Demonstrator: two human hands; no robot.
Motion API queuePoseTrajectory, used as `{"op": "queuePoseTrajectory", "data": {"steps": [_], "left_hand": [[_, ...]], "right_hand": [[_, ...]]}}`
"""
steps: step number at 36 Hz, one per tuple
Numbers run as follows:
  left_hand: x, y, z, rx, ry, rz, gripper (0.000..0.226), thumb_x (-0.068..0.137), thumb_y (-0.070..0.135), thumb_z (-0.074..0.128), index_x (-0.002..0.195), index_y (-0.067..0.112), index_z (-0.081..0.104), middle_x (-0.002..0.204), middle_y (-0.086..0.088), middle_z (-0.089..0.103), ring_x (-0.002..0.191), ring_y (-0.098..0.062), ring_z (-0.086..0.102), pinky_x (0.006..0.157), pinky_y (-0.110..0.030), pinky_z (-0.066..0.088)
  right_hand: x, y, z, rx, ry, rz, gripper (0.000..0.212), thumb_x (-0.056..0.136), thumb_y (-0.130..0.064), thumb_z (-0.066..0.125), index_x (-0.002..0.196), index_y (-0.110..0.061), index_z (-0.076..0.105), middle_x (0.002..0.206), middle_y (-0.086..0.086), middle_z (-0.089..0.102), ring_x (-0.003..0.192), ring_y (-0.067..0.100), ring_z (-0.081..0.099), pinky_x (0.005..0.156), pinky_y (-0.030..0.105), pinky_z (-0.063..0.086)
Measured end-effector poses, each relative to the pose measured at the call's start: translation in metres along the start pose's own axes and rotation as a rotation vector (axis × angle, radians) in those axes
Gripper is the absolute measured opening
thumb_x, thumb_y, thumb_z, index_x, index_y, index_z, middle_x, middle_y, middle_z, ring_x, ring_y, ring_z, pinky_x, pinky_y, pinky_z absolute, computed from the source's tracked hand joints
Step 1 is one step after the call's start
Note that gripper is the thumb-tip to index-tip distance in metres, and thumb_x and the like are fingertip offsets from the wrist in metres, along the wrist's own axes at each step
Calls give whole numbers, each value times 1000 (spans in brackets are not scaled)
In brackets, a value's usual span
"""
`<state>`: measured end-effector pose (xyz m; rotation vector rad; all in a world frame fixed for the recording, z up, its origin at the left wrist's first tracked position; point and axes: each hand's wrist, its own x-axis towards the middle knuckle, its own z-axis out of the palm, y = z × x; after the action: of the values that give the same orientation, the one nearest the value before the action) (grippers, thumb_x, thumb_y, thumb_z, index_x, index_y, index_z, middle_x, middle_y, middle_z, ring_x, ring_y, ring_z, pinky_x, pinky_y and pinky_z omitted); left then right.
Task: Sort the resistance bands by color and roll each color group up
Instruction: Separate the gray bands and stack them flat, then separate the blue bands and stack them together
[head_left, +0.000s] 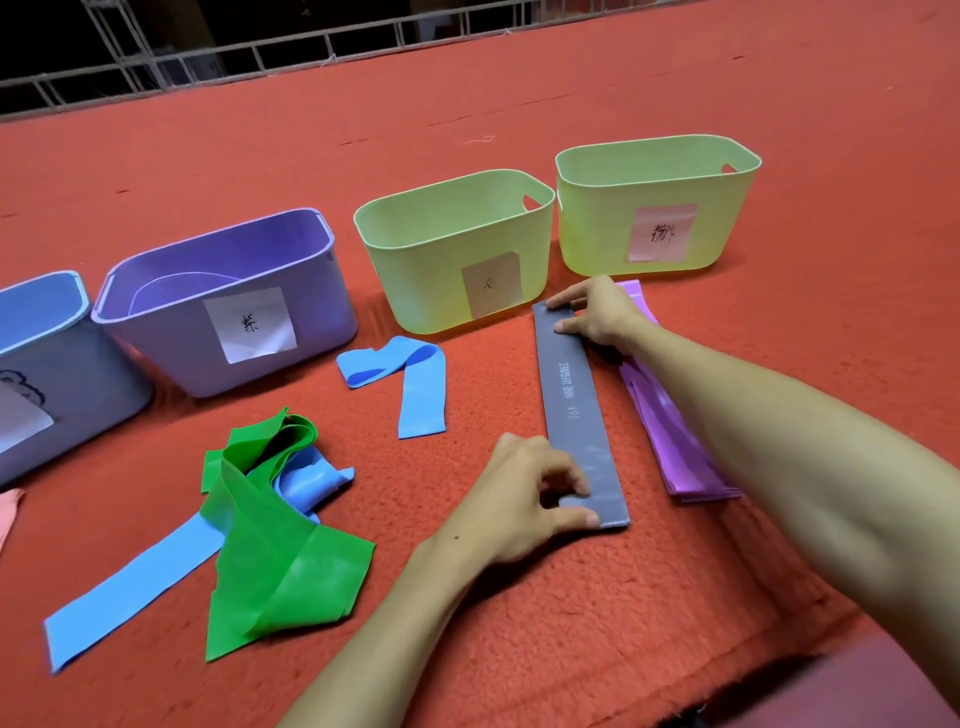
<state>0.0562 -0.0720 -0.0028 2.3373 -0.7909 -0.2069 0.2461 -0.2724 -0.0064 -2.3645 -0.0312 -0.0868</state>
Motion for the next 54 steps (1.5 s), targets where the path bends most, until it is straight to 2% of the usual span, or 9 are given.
{"op": "queuePoseTrajectory", "data": {"steps": [4, 6, 11, 14, 21, 26, 33, 43, 54], "left_hand": [[2, -11, 1, 99, -51, -17, 71, 75, 51, 75, 138, 38, 45, 151, 10, 23, 137, -13, 16, 115, -30, 17], [4, -13, -1, 158, -145, -33, 78, 78, 56, 69, 146, 41, 32, 159, 18, 5, 146, -12, -3, 118, -40, 8], [10, -14, -6, 172, -215, -48, 76, 78, 58, 67, 145, 44, 32, 158, 22, 7, 147, -15, -7, 117, -47, 8], [13, -14, -6, 184, -212, -46, 75, 77, 59, 68, 143, 44, 35, 157, 21, 11, 146, -17, -3, 115, -44, 9], [21, -15, -8, 167, -188, -30, 69, 77, 60, 68, 139, 42, 43, 155, 20, 17, 143, -15, 2, 110, -37, 9], [22, -18, -2, 181, -159, -20, 67, 77, 63, 65, 136, 44, 41, 155, 24, 12, 145, -14, -2, 110, -40, 9], [20, -18, 0, 195, -163, -50, 89, 72, 70, 65, 145, 43, 22, 158, 26, 3, 148, -12, -11, 116, -45, 6], [24, -23, 2, 215, -145, -58, 99, 66, 75, 66, 147, 42, 20, 156, 29, 6, 148, -12, -4, 116, -45, 9], [19, -16, 1, 155, -129, -91, 80, 85, 61, 57, 151, 38, 19, 159, 22, 7, 148, -16, -2, 117, -44, 5]], "right_hand": [[1, -4, -5, -56, -9, -18, 36, 72, -9, 81, 106, -20, 74, 106, 3, 71, 104, 18, 62, 93, 29, 49], [3, -10, -9, -98, -16, -29, 38, 70, -10, 83, 105, -21, 74, 104, 5, 71, 101, 19, 63, 89, 26, 49], [2, -22, -26, -116, -14, -60, 39, 65, -8, 86, 102, -16, 75, 90, 7, 71, 79, 15, 60, 57, 15, 43], [3, -18, -28, -108, -7, -73, 38, 64, -8, 87, 100, -14, 76, 85, 5, 70, 78, 14, 58, 52, 9, 39], [10, -2, -19, -245, -39, -74, 36, 66, -20, 87, 100, -21, 76, 94, 4, 73, 91, 19, 65, 78, 24, 46], [10, -8, -20, -562, 2, -163, 35, 72, -40, 80, 106, -33, 72, 109, 8, 49, 108, 32, 43, 94, 39, 40], [9, -16, -13, -640, -118, -228, 36, 85, -18, 70, 120, -12, 66, 118, 12, 65, 113, 31, 55, 89, 33, 43], [20, -23, -13, -639, -222, -152, 44, 89, -17, 65, 132, -14, 57, 138, 0, 56, 128, 21, 50, 99, 26, 37], [-14, -27, -15, -550, -3, -143, 28, 84, -12, 64, 110, -10, 70, 115, 14, 68, 109, 33, 60, 88, 37, 49]]}}
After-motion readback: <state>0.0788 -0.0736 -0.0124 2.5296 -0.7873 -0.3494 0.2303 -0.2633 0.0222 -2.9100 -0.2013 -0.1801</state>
